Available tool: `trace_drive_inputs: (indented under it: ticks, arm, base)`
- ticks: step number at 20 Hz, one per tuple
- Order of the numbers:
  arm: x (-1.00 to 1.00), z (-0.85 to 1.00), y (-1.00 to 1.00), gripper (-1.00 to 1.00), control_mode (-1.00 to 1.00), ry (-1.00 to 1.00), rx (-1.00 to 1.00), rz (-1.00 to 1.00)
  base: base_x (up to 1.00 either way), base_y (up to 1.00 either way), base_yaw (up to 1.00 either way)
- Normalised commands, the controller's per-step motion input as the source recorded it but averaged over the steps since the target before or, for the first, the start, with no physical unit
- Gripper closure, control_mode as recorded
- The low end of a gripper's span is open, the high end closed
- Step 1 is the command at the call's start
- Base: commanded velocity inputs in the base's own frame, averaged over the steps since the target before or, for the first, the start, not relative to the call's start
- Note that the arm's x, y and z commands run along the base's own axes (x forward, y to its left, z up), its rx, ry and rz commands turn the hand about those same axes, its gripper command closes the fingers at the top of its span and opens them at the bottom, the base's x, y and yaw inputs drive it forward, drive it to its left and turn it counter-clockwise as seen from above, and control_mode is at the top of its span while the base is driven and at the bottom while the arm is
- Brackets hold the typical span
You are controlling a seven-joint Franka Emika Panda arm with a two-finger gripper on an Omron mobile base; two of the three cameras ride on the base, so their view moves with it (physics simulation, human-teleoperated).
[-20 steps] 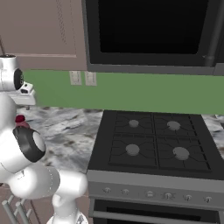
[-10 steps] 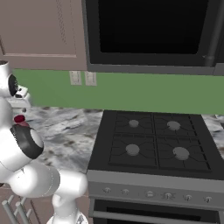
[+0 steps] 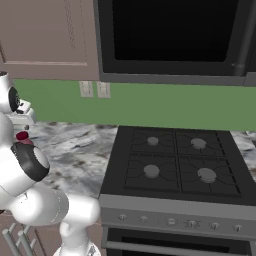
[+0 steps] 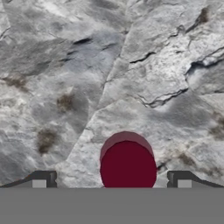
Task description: There is a wine glass and glass cup on the dining counter. Place the wine bottle next to the wine glass and the juice bottle next to the glass cup.
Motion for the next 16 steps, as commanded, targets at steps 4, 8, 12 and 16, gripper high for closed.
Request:
trace_drive_inputs:
  ticks: [4,8,12,16]
  arm:
    - [0.00,-0.01,-0.01,-1.00,-1.00,0.01,0.00,-0.01]
    - [0.00,-0.13,0.00,-1.00,-1.00,0.00,0.00,0.00]
    - [0.00,-0.23,0.00,-1.00,-1.00,0.00,-0.02,0.00]
    - [0.00,-0.27,0.00,-1.00,-1.00,0.00,-0.03,0.00]
  base:
    - [0.00,0.00,0.00]
    - [0.00,0.00,0.00]
    - [0.00,0.00,0.00]
    - [0.00,0.00,0.00]
